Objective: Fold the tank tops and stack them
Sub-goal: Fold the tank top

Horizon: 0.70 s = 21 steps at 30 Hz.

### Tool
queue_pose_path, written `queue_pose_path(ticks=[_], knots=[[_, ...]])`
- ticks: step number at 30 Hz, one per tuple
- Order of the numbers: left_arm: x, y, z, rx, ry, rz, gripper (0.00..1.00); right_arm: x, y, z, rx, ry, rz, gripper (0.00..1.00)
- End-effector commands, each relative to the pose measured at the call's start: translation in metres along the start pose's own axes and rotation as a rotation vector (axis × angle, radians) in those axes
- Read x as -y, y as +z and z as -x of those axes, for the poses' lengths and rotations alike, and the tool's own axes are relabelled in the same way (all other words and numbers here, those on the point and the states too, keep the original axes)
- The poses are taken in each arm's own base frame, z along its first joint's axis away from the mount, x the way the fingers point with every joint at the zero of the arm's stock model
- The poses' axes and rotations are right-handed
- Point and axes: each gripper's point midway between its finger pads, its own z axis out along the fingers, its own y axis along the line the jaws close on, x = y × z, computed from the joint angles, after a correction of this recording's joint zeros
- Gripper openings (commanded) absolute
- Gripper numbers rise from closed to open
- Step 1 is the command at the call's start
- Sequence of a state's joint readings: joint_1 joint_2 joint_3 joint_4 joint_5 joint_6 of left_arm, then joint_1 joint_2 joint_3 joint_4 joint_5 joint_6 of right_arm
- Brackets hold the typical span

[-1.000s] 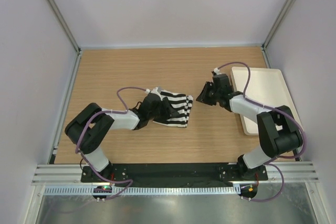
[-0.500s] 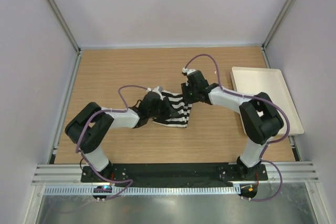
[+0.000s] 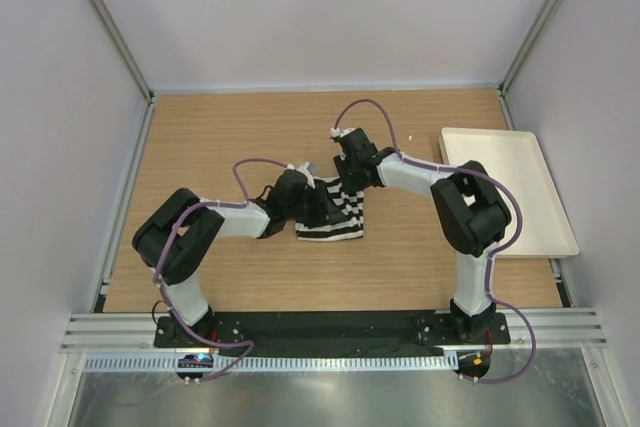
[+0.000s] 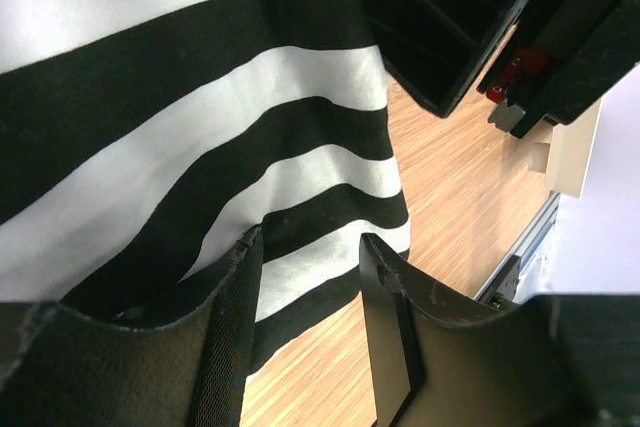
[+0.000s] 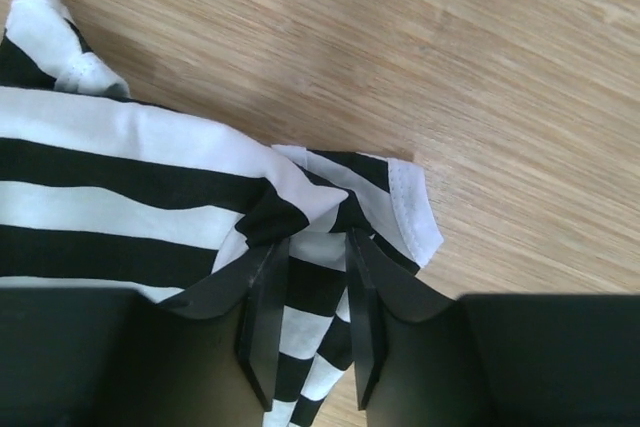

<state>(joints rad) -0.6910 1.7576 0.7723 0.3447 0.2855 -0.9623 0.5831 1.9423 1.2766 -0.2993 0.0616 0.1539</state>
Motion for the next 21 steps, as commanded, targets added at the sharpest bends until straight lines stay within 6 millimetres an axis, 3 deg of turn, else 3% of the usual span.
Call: queue_pose_path(ticks=[1, 4, 7, 8, 11, 14, 16, 17, 18, 20, 21], knots=[[-0.02, 0.003, -0.015, -0.063, 0.004, 0.055, 0.45, 0.004, -0.001, 0.017, 0.033, -0.036, -0.048, 0.34], [-0.02, 0.005, -0.015, -0.066, 0.004, 0.052, 0.45, 0.005, -0.002, 0.022, 0.052, -0.03, -0.056, 0.27], [-0.021, 0.005, -0.016, -0.07, 0.003, 0.051, 0.45, -0.001, -0.013, 0.04, 0.126, -0.001, -0.021, 0.11], [-0.02, 0.005, -0.016, -0.07, 0.005, 0.049, 0.45, -0.001, -0.015, 0.047, 0.155, 0.02, 0.0, 0.01], [-0.021, 0.005, -0.017, -0.07, 0.003, 0.049, 0.45, -0.014, -0.027, 0.057, 0.185, 0.09, 0.134, 0.01], [-0.022, 0.005, -0.017, -0.069, 0.002, 0.048, 0.45, -0.014, -0.04, 0.067, 0.226, 0.207, 0.25, 0.01], [-0.022, 0.005, -0.017, -0.068, 0.003, 0.047, 0.45, -0.002, -0.047, 0.079, 0.281, 0.282, 0.311, 0.01], [-0.022, 0.005, -0.018, -0.07, 0.002, 0.047, 0.45, -0.009, -0.054, 0.074, 0.272, 0.345, 0.394, 0.01], [-0.023, 0.006, -0.018, -0.071, 0.002, 0.048, 0.45, 0.002, -0.059, 0.085, 0.323, 0.385, 0.428, 0.01], [-0.023, 0.006, -0.018, -0.07, 0.002, 0.047, 0.45, 0.004, -0.061, 0.079, 0.309, 0.459, 0.496, 0.01], [-0.022, 0.005, -0.018, -0.07, 0.002, 0.047, 0.45, 0.006, -0.064, 0.078, 0.295, 0.509, 0.533, 0.07]])
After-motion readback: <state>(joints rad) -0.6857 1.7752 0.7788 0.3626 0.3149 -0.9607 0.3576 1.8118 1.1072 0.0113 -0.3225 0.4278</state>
